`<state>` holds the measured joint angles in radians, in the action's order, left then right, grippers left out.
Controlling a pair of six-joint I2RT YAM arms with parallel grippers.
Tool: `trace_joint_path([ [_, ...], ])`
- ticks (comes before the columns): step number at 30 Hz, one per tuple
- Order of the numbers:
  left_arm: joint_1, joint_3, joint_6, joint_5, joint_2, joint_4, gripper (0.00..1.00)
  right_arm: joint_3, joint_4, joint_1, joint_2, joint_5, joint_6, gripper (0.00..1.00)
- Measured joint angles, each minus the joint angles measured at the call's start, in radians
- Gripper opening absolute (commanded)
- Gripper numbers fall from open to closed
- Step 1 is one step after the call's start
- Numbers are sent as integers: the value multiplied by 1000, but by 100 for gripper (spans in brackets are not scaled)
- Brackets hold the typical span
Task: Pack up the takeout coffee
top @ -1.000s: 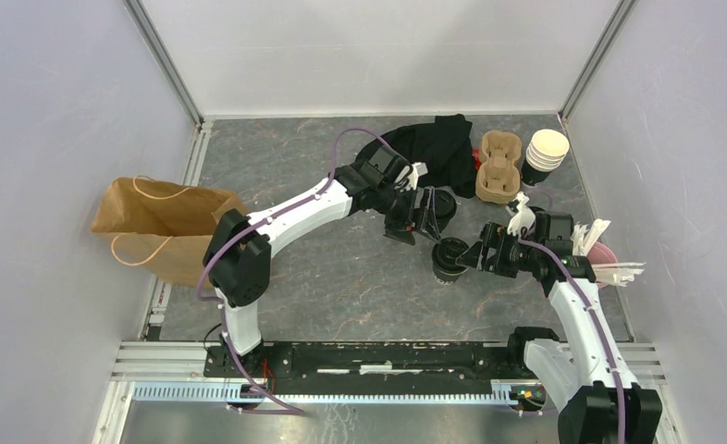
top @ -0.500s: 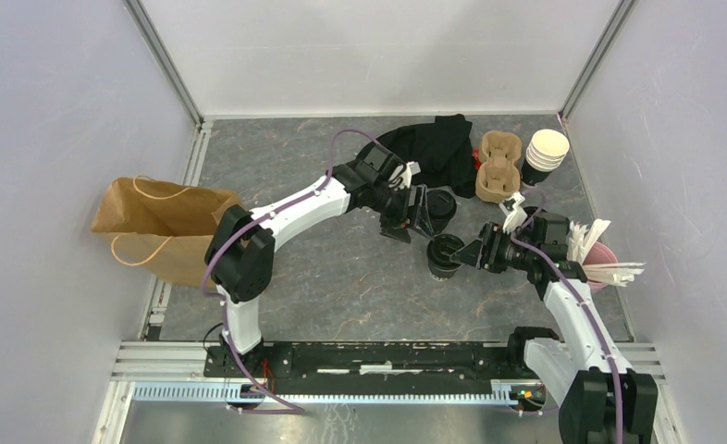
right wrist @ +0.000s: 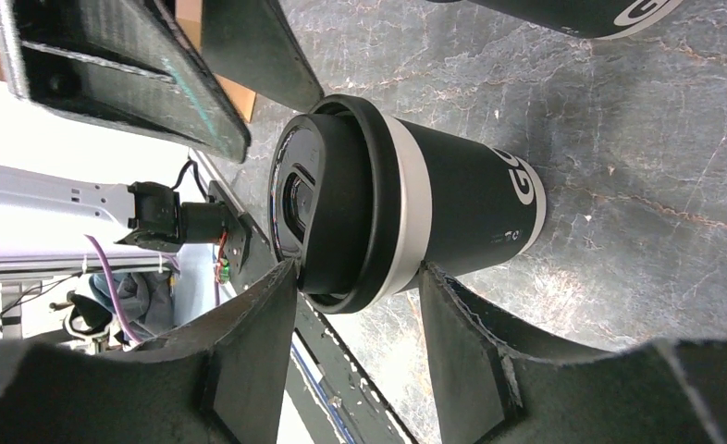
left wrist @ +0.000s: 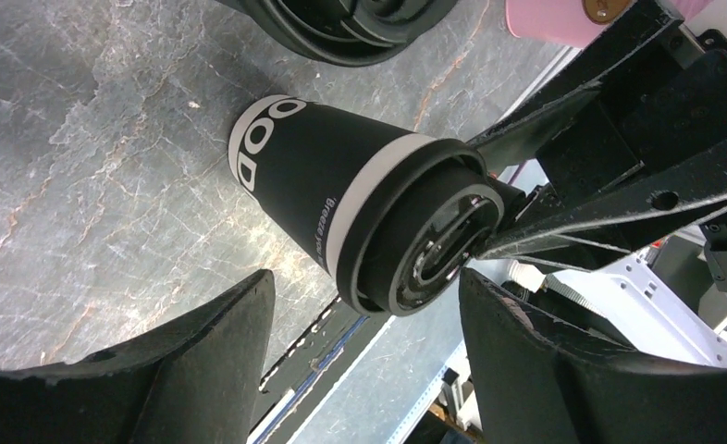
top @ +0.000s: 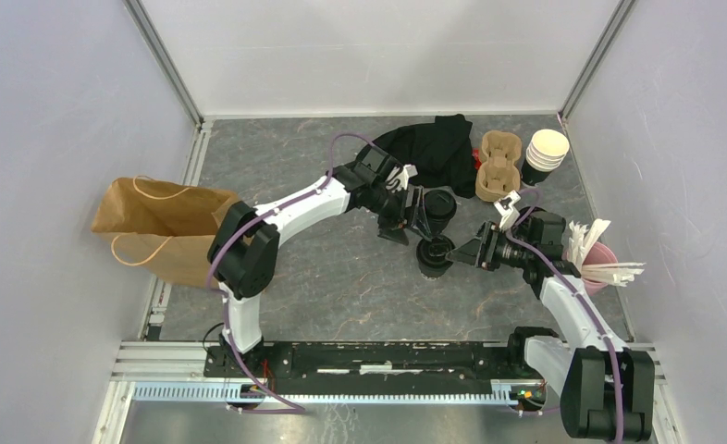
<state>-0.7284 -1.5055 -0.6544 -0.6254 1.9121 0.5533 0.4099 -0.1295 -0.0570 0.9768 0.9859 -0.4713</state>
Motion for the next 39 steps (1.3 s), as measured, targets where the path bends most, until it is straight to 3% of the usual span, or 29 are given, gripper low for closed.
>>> trace_joint_path([
  [4, 0, 1, 0, -16, 32, -13, 72, 0, 2, 0, 3, 1, -15, 70],
  [12, 0, 2, -7, -50, 64, -35, 66, 29, -21, -13, -7, -39, -77, 73],
  [17, 0, 3, -7, -58, 65, -37, 65, 119, -120, -64, -8, -121, -43, 63],
  [24, 0, 3, -7, -58, 65, -37, 64, 135, -195, -75, 11, -176, 16, 58],
  [32, 0, 4, -6, -59, 65, -39, 64, 109, -156, -33, 32, -153, 5, 55],
  [39, 3, 4, -6, -61, 65, -39, 64, 104, -103, 30, 60, -166, -16, 37],
])
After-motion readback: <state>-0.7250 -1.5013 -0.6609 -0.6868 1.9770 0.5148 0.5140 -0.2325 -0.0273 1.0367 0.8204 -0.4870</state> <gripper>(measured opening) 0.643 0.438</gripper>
